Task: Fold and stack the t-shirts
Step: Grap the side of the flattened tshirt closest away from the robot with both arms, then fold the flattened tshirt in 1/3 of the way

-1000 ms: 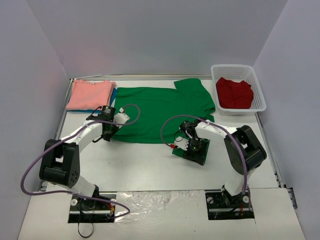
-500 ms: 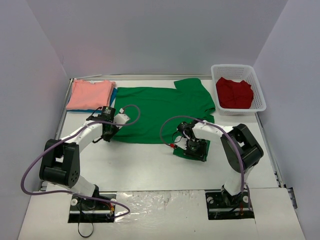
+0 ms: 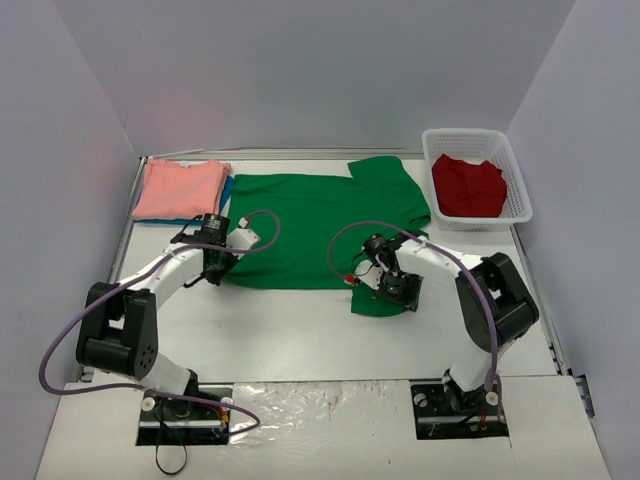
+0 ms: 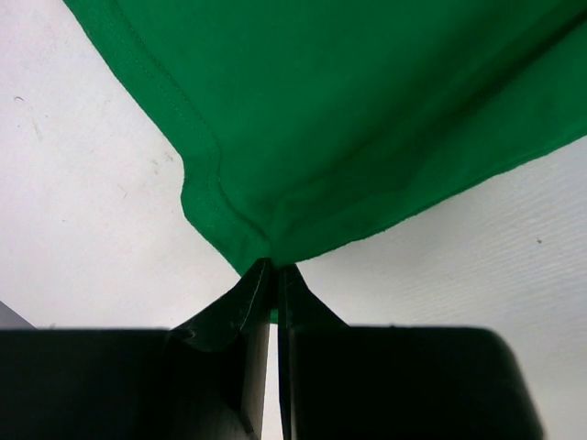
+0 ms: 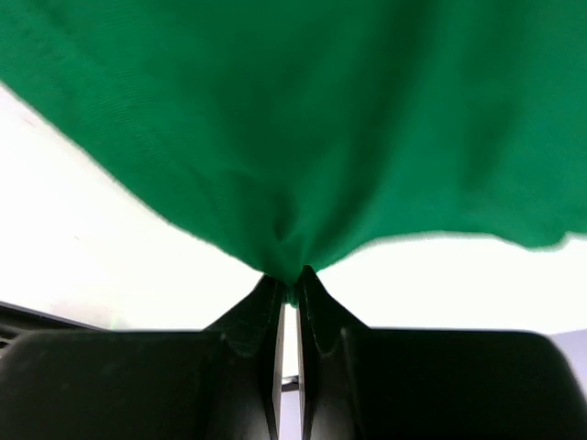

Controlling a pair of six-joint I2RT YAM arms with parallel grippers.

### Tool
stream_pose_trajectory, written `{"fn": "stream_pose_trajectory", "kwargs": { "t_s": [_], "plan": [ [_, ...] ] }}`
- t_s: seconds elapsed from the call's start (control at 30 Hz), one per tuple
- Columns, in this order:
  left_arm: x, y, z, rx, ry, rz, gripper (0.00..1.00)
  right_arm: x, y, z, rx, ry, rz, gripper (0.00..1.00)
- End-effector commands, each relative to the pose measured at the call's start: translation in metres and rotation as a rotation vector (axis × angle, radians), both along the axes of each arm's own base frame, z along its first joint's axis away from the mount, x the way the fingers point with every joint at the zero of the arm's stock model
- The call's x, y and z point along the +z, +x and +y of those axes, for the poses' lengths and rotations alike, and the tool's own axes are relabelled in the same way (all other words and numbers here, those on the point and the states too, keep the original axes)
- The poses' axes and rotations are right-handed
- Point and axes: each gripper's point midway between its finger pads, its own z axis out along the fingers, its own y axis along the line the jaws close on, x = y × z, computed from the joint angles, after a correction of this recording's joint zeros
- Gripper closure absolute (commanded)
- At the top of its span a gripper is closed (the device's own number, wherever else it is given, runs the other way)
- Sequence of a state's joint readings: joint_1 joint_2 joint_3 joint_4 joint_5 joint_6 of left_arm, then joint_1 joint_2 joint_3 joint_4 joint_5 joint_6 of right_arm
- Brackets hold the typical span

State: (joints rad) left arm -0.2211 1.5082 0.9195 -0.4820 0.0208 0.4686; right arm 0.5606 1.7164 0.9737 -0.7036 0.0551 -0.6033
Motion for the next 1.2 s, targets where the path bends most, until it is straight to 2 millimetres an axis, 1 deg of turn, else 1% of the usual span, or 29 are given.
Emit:
{"fn": "stream_pose_trajectory", "kwargs": {
  "t_s": [0.0,0.13,0.3,0.4,0.43,0.47,0.5,0.53,0.67,0.77,0.8,0.83,0.93,0.97,1.03,1.17],
  "plan": [
    [0.024,-0.001,-0.006,-0.025,-0.042,-0.037,0.98,0.034,0.010,-0.012,-0.042,0.022,-0.053,1.00],
    [0.035,-0.009,-0.013,-0.068,-0.081,-0.038,0.98,0.050,0.007,-0.031,-0.109,0.044,-0.054,1.00],
    [0.042,-0.024,-0.014,-0.096,-0.093,-0.029,0.97,0.070,-0.006,-0.039,-0.133,0.064,-0.070,1.00],
    [0.044,-0.037,-0.015,-0.124,-0.098,-0.017,0.98,0.082,-0.016,-0.039,-0.139,0.087,-0.068,1.00],
    [0.046,-0.040,-0.015,-0.131,-0.097,-0.019,0.98,0.087,-0.016,-0.039,-0.144,0.093,-0.076,1.00],
    [0.047,-0.047,-0.013,-0.140,-0.094,-0.015,0.98,0.092,-0.020,-0.033,-0.149,0.133,-0.072,1.00],
    [0.048,-0.050,-0.013,-0.146,-0.095,-0.013,0.98,0.096,-0.024,-0.034,-0.154,0.136,-0.068,1.00],
    [0.050,-0.056,-0.012,-0.152,-0.094,-0.018,0.98,0.104,-0.024,-0.030,-0.168,0.165,-0.089,1.00],
    [0.054,-0.076,-0.010,-0.185,-0.099,-0.020,0.98,0.121,-0.036,-0.022,-0.179,0.231,-0.085,1.00],
    [0.057,-0.088,-0.006,-0.195,-0.092,-0.024,0.98,0.129,-0.040,-0.021,-0.193,0.255,-0.095,1.00],
    [0.058,-0.090,-0.005,-0.198,-0.092,-0.026,0.98,0.129,-0.042,-0.018,-0.197,0.279,-0.088,1.00],
    [0.058,-0.096,-0.005,-0.200,-0.095,-0.016,0.98,0.130,-0.043,-0.017,-0.197,0.291,-0.094,1.00],
    [0.060,-0.105,-0.006,-0.213,-0.112,-0.023,0.98,0.132,-0.048,-0.015,-0.203,0.308,-0.090,1.00],
    [0.062,-0.106,-0.007,-0.214,-0.119,-0.039,0.98,0.132,-0.047,-0.015,-0.202,0.310,-0.094,1.00],
    [0.060,-0.107,-0.007,-0.214,-0.122,-0.043,0.98,0.135,-0.046,-0.016,-0.201,0.309,-0.105,1.00],
    [0.061,-0.103,-0.006,-0.189,-0.117,-0.063,0.98,0.139,-0.033,-0.020,-0.207,0.286,-0.145,1.00]
  ]
}}
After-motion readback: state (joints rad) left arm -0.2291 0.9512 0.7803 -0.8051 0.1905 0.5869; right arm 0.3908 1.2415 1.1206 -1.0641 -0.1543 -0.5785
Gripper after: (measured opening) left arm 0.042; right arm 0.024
